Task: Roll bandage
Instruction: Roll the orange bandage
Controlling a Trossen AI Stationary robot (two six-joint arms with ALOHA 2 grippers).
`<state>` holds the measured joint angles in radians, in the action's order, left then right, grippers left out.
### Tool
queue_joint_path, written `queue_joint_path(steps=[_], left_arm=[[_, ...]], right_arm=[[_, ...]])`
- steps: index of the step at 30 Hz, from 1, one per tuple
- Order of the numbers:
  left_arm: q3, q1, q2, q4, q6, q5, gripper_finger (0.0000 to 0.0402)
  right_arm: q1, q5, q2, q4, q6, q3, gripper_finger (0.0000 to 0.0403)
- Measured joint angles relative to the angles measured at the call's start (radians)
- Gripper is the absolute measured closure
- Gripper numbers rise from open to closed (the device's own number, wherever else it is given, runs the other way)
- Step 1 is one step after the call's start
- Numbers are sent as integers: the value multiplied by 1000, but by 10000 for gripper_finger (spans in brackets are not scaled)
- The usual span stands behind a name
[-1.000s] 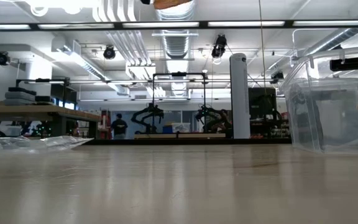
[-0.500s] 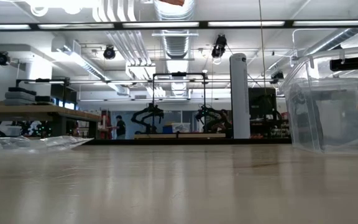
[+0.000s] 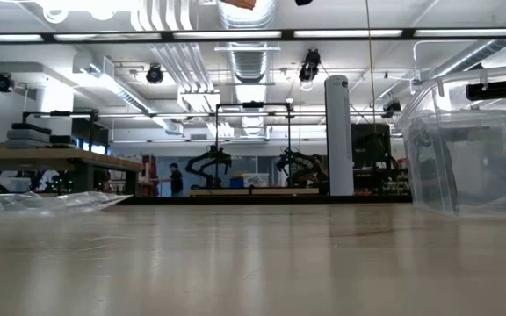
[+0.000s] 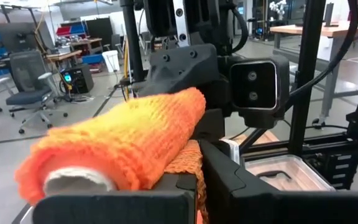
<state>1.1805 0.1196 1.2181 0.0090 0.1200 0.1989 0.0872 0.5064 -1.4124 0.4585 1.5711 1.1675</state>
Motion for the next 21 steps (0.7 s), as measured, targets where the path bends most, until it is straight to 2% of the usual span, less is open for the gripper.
queue_joint_path(steps=[6, 12, 21], left_arm=[[0, -2, -24, -28, -1, 2, 401], [-3, -3, -24, -29, -7, 5, 401], [-4, -8, -24, 4, -28, 53, 401]], right_arm=[[0, 1, 33, -6, -12, 0, 346], [0, -25, 51, -7, -97, 0, 347], [0, -61, 53, -69, -20, -1, 345]])
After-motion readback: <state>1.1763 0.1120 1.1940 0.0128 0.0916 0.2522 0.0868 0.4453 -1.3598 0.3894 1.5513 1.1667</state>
